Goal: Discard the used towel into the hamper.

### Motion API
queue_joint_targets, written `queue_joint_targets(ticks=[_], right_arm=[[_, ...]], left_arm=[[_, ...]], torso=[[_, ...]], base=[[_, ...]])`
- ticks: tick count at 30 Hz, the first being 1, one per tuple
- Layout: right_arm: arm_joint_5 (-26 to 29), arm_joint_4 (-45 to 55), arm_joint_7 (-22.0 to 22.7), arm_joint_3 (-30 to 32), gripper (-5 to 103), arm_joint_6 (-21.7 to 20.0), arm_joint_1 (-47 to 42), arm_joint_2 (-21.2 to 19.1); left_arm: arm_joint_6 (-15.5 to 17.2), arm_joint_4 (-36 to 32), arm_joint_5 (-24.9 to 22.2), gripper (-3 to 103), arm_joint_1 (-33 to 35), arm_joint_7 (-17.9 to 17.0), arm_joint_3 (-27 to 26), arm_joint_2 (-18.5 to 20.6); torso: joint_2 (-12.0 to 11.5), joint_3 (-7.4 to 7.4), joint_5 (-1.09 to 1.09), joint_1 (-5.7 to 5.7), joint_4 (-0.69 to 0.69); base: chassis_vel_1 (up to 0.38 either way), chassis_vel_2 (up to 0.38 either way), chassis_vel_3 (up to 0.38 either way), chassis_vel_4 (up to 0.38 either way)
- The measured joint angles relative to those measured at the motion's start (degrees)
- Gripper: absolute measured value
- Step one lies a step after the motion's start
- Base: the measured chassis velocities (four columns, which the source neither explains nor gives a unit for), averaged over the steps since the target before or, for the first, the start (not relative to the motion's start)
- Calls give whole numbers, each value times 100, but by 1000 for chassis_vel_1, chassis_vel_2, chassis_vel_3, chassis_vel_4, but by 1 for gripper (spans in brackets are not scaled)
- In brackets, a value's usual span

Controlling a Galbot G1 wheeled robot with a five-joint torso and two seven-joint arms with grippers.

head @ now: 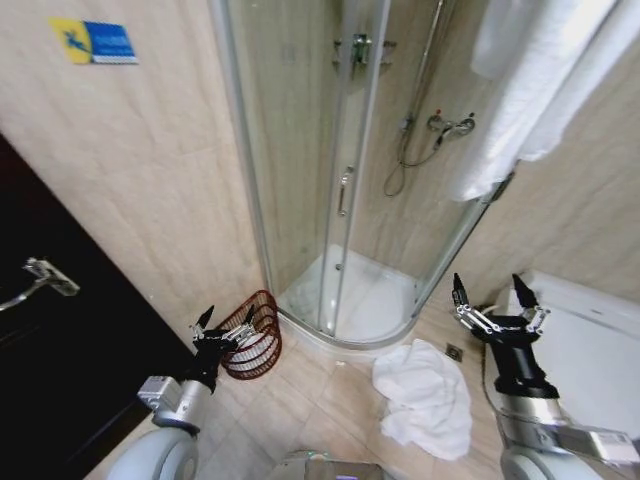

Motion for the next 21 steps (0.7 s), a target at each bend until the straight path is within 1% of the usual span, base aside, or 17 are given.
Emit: queue_joint_targets(ticks=[3, 4, 5, 8, 9, 11, 12, 13, 14, 16, 17, 20, 21], right_arm=[[5, 0, -22, -10, 100, 49, -8, 14], [6, 0, -34, -14, 100, 88, -11, 16], [5, 0, -55, -21, 100, 165, -7, 16], [0, 0, -135, -1, 100, 221, -10, 18], [5, 0, -164, 5, 100, 253, -33, 19], [10, -1, -166, 6, 100, 259, -41, 17], [17, -1, -166, 11, 100, 263, -46, 15], [35, -1, -166, 30, 100, 266, -48, 8], [47, -1, -161, 41, 100, 266, -47, 6], [49, -1, -159, 42, 100, 266, -46, 6], [59, -1, -161, 47, 100, 273, -44, 6], [65, 0, -178, 47, 100, 348, -31, 14], [65, 0, -178, 47, 100, 348, -31, 14]], left_arm=[[0, 0, 0, 100, 1, 0, 0, 0], [0, -1, 0, 100, 0, 0, 0, 0], [0, -1, 0, 100, 0, 0, 0, 0], [0, -1, 1, 100, 1, 0, 0, -1], [0, 0, 0, 100, 0, 1, 2, -1], [0, 0, 0, 100, -1, 2, 2, -1], [0, 0, 0, 100, 0, 2, 2, -2], [0, 0, 0, 100, 0, 2, 2, -2], [0, 0, 0, 100, 0, 2, 2, -1], [0, 0, 0, 100, 0, 2, 2, -1], [0, 0, 0, 100, 1, 2, 1, -1], [0, 0, 0, 100, 1, 0, -1, 1], [0, 0, 0, 100, 1, 0, -1, 1]], torso=[[1, -1, 1, -2, 2], [0, 0, -1, 1, -1], [0, 0, 2, 0, 2], [1, -1, 3, -2, 3], [0, 1, 0, 2, -3], [-1, 1, 3, 4, -2], [-1, 1, 6, 3, 1], [0, 0, 5, 1, 2], [0, 0, -2, 2, 1], [0, 0, -2, 1, 2], [0, -1, 2, -1, 3], [2, -2, -7, -4, 2], [2, -2, -7, -4, 2]], base=[[-315, -317, 316, 343], [-344, -379, 354, 342], [-341, -335, 331, 342], [-337, -328, 358, 345], [-260, -285, 311, 327], [-260, -285, 218, 162], [-260, -227, 218, 162], [-111, -157, 189, 53], [-44, -157, 87, 38], [-44, -111, 87, 38], [43, -64, 24, 19], [92, 22, -26, -3], [99, 30, -51, 3]])
